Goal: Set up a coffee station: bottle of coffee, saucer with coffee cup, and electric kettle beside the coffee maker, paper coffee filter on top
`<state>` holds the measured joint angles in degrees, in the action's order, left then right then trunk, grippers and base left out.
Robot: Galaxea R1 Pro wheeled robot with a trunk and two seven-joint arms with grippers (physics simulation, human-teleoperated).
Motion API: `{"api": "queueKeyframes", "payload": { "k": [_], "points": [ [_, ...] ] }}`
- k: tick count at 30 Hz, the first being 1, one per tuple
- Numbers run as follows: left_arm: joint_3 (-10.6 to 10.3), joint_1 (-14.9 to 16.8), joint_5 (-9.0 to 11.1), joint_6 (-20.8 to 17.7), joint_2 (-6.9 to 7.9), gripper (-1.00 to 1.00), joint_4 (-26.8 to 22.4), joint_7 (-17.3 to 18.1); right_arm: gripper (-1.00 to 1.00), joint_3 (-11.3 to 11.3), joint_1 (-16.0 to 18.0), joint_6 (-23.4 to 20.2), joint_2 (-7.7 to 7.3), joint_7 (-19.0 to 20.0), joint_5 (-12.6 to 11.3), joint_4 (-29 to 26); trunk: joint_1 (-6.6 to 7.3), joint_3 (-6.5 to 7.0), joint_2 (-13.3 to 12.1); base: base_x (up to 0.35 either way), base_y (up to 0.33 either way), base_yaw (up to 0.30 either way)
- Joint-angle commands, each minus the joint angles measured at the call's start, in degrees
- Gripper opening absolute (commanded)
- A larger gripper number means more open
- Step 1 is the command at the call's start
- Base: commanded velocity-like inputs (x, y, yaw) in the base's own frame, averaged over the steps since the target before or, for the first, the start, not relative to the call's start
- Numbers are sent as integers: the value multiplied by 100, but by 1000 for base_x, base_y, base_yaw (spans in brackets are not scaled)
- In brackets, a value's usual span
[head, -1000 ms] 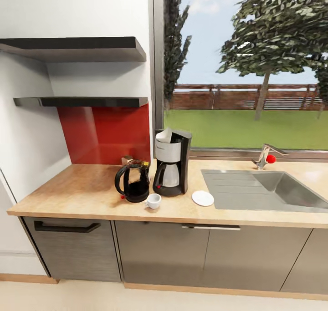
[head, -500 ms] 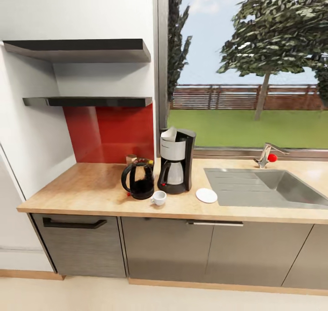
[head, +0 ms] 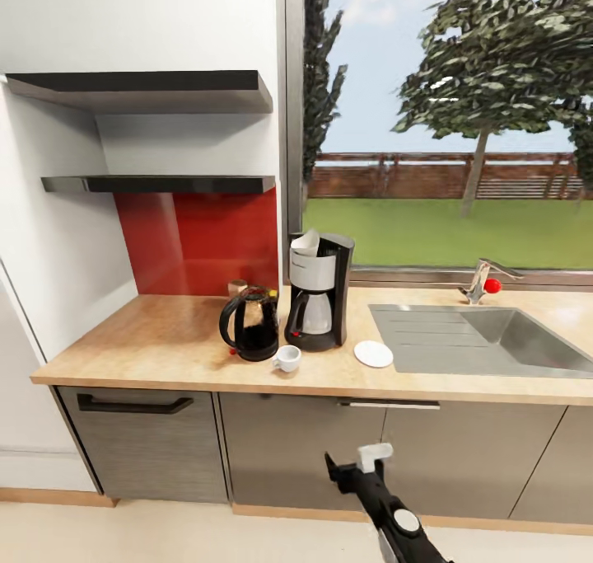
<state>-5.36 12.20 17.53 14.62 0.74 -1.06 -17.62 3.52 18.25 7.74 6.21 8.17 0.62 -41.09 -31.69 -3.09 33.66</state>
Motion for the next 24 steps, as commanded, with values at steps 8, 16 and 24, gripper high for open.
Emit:
{"api": "queueKeyframes", "payload": {
  "k": [8,16,24],
  "points": [
    [-45,7,49,15,5,100,0,-14,100,946,3,-70,3,-29,-16,-1512,-2,-12,9,0,0,0],
    [-45,6,49,15,4,100,0,-14,100,1001,42,-1885,11,-85,-46,-3366,-2,-12,9,0,0,0],
    [-53,6,49,15,-3,100,0,-13,100,993,1832,-3763,30,-1197,-824,-3621,-2,-12,9,0,0,0]
  ]
}}
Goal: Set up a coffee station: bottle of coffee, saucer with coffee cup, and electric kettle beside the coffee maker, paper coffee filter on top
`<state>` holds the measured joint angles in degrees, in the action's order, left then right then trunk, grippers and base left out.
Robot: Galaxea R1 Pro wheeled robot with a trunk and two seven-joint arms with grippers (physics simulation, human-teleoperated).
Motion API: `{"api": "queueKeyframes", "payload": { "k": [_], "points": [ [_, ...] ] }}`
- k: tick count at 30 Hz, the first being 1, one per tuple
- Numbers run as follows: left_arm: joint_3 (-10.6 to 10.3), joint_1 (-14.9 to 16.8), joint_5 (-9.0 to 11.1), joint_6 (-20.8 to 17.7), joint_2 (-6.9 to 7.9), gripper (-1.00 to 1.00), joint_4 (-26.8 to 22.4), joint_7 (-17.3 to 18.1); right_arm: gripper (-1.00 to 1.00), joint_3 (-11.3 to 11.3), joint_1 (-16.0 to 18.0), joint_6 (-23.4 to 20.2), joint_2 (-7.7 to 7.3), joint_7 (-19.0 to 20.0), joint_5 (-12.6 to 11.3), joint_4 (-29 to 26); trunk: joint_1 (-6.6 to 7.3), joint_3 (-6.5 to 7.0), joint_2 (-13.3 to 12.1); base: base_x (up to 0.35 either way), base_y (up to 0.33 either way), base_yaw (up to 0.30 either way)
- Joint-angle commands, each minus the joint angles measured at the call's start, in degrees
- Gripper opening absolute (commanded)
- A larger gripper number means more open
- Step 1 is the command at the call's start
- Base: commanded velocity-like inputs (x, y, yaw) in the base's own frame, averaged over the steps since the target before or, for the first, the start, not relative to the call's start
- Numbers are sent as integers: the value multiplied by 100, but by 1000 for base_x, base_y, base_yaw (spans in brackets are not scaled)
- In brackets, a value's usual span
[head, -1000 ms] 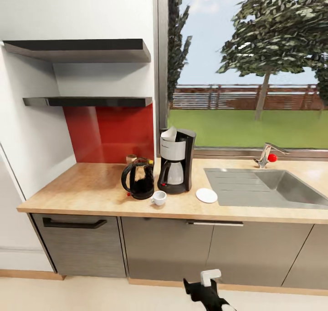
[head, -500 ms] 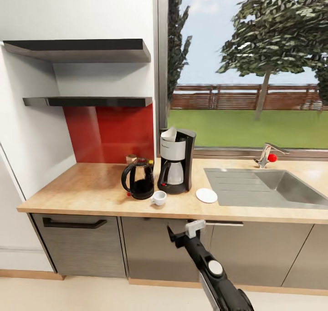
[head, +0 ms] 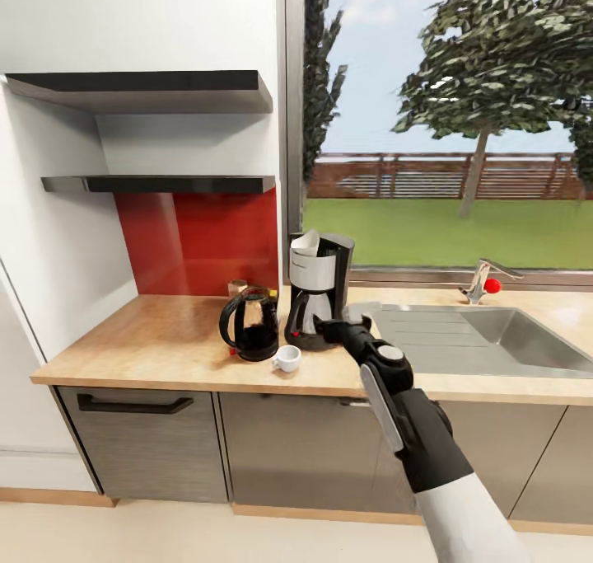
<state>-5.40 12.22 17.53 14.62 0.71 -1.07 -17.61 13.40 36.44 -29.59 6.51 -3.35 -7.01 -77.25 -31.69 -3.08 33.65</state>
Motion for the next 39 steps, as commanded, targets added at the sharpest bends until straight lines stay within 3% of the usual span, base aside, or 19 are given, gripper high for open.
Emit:
{"api": "queueKeyframes", "payload": {
  "k": [1,6,11,16,20,23,27,39],
  "points": [
    [-49,4,49,15,-2,100,1,-11,100,5,182,-183,-1,-211,-68,-4,-2,-12,10,0,0,0],
    [-49,5,49,15,-9,100,1,-12,100,5,980,-1439,4,-513,-80,15,-2,-12,10,0,0,0],
    [-49,4,49,15,-17,100,2,-19,100,-11,1224,-2142,0,-556,-81,235,-2,-12,10,0,0,0],
    [-49,6,49,15,-18,100,1,-23,100,-42,1241,-2313,0,-553,-179,977,-2,-12,10,0,0,0],
    [-49,3,49,15,-18,100,1,-23,100,-47,1242,-2323,-1,-554,-916,1629,-2,-12,10,0,0,0],
    [-49,6,49,15,-18,100,1,-23,100,-48,1243,-2324,-1,-553,-1220,1976,-2,-12,10,0,0,0],
    [-49,5,49,15,-18,100,1,-23,100,-48,1243,-2324,-1,-552,-1331,2177,-2,-12,10,28,2,0],
    [-49,6,49,15,-27,100,1,-23,100,-56,1243,-2324,-1,-552,-1359,2222,-2,-12,10,79,53,0]
  ]
}}
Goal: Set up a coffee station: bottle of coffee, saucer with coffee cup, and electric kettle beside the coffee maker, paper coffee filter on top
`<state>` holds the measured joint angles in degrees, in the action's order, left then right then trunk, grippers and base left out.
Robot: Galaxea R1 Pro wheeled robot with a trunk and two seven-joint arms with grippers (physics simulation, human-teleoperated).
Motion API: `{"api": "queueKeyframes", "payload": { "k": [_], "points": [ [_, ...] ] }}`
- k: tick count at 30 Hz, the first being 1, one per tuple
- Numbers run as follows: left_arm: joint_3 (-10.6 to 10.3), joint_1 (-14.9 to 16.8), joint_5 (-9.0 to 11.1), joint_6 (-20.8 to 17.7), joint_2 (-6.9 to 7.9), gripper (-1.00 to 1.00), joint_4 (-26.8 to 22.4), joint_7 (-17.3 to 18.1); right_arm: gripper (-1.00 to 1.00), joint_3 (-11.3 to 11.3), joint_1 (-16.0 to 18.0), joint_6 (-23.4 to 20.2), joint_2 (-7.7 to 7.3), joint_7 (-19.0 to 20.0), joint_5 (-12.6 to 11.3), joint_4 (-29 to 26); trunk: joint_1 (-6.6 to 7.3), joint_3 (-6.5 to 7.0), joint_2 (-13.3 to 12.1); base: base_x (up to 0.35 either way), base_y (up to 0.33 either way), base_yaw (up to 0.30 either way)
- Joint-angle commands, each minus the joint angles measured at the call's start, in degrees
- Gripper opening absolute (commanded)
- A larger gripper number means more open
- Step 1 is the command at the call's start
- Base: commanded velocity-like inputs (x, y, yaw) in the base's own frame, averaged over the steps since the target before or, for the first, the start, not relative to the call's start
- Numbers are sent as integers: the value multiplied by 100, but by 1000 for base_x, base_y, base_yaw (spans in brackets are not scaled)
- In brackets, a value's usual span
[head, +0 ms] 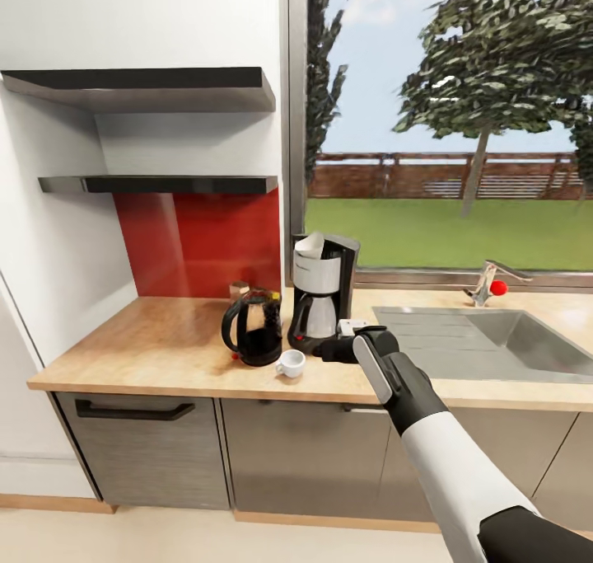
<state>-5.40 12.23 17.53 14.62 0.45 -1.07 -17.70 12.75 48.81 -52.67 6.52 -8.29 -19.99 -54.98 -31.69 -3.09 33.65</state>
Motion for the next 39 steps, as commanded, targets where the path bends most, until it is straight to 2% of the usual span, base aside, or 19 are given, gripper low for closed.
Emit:
{"api": "queueKeyframes", "payload": {
  "k": [1,12,17,29,39],
  "points": [
    [-49,4,49,15,0,100,1,-14,100,9,4,-15,-3,-58,-61,-4,-2,-11,10,32,3,0],
    [-49,5,49,15,-1,100,1,-14,100,-6,6,-15,-10,-50,-66,9,-2,-30,10,221,56,-48],
    [-49,3,49,15,-1,100,1,-14,100,-8,-1,-15,-10,-50,-66,13,-2,-35,10,41,86,-31],
    [-49,0,49,12,-1,100,1,-14,100,-9,-3,-15,-19,-47,-66,100,-2,-54,10,48,279,-41],
    [-49,3,49,9,-1,100,1,-14,100,-11,-3,-15,-19,-46,-66,136,-2,-63,10,59,60,-26]
  ]
}}
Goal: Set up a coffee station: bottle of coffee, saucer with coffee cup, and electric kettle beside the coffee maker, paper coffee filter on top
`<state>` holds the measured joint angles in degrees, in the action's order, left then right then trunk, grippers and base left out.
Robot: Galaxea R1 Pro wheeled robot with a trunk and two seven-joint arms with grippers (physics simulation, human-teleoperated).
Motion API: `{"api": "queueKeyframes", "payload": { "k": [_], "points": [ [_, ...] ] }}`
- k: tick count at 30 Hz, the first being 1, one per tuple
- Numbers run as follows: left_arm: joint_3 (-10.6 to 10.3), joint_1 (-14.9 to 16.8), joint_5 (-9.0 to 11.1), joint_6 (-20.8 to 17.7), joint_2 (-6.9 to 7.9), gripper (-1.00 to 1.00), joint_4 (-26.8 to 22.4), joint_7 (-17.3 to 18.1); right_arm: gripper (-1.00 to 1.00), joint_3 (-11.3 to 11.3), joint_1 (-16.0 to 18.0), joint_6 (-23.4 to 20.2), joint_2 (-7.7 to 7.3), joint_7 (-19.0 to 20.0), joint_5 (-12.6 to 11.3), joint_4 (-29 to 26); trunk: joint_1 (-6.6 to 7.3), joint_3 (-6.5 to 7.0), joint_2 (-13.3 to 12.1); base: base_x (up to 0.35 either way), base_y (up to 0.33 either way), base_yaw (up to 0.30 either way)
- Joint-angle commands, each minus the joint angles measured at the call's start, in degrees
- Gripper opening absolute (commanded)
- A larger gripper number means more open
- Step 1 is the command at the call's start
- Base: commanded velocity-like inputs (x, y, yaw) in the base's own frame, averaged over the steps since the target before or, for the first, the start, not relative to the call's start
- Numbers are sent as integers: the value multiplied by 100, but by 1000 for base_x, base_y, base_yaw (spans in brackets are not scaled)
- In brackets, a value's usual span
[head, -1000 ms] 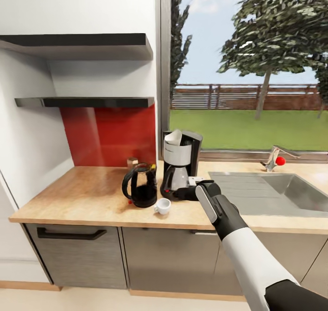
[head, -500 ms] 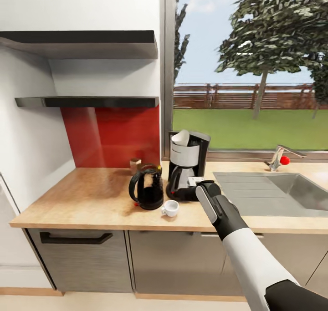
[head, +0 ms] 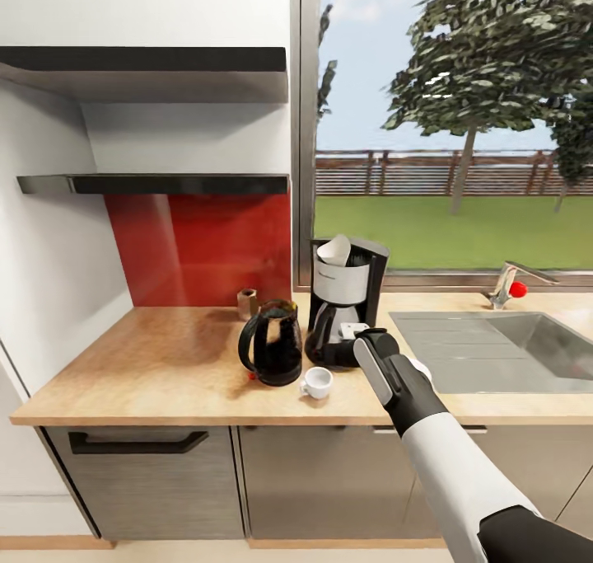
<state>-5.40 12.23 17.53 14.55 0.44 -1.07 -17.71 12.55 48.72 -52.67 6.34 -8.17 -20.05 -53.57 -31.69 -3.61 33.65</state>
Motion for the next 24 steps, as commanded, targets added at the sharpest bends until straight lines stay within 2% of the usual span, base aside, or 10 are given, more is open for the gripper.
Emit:
{"api": "queueKeyframes", "payload": {
  "k": [1,10,17,24],
  "points": [
    [-49,4,49,14,0,100,2,-14,100,10,6,-15,-1,-58,-61,-4,-2,-11,10,2,2,-1],
    [-52,4,49,12,-14,100,2,-19,100,2,6,-15,-10,-53,-61,147,-2,-41,10,94,34,-144],
    [-52,7,49,12,-18,100,2,-16,100,2,6,-12,-10,-46,-61,162,-2,-48,10,2,1,-31],
    [-56,6,49,12,-18,100,2,-14,100,2,6,-9,-10,-44,-61,171,-156,-227,291,0,0,0]
  ]
}}
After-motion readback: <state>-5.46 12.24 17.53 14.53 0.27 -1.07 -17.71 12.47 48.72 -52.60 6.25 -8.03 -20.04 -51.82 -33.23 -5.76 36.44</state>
